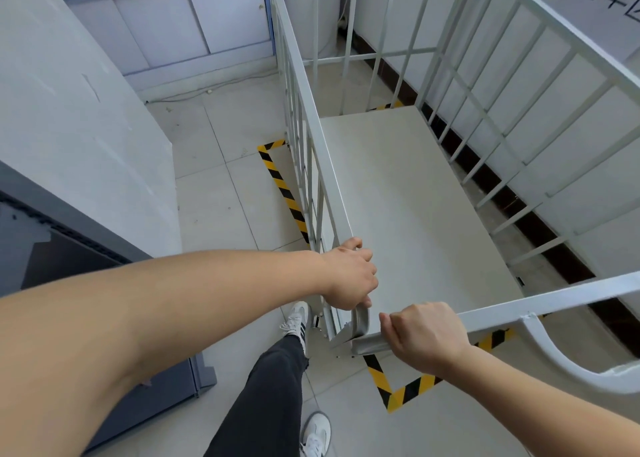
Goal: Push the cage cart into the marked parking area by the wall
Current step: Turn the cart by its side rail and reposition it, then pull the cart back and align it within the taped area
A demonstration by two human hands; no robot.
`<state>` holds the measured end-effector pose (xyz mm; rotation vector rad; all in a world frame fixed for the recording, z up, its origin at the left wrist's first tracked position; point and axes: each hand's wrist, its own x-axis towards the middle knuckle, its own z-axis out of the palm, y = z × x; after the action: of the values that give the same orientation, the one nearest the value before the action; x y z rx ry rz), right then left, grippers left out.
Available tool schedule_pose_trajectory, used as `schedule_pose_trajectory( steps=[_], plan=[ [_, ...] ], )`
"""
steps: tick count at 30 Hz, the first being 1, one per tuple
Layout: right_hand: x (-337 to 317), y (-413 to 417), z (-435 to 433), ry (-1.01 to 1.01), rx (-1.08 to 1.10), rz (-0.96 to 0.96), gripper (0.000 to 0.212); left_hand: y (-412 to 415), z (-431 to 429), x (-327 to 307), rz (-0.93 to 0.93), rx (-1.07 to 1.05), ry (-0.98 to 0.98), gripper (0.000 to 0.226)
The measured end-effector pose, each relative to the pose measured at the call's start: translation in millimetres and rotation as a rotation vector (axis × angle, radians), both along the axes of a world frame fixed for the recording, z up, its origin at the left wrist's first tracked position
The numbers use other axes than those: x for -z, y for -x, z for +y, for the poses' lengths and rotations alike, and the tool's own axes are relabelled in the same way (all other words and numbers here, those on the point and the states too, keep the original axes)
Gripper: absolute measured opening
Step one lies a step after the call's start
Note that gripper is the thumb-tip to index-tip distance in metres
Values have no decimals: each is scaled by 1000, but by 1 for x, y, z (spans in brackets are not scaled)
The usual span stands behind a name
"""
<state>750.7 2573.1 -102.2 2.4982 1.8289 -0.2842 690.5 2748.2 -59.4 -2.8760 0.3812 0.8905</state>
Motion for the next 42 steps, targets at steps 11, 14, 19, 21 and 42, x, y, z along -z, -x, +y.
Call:
schedule_pose_trajectory(
  steps=[11, 14, 19, 21, 42],
  plan=[
    [-9, 5, 6, 88, 72, -122, 54, 2, 9, 9, -65, -9, 110, 40],
    [-6, 3, 7, 82, 73, -115, 54, 0, 11, 8, -45, -10, 129, 40],
    [-5, 4, 6, 102, 71, -70, 57, 1, 10, 8, -40, -4, 128, 40],
    [1, 5, 4, 61, 52, -71, 63, 1, 9, 8, -33, -11, 128, 40],
    [-6, 2, 4, 100, 22, 32, 64, -1, 6, 9, -13, -83, 121, 42]
  ],
)
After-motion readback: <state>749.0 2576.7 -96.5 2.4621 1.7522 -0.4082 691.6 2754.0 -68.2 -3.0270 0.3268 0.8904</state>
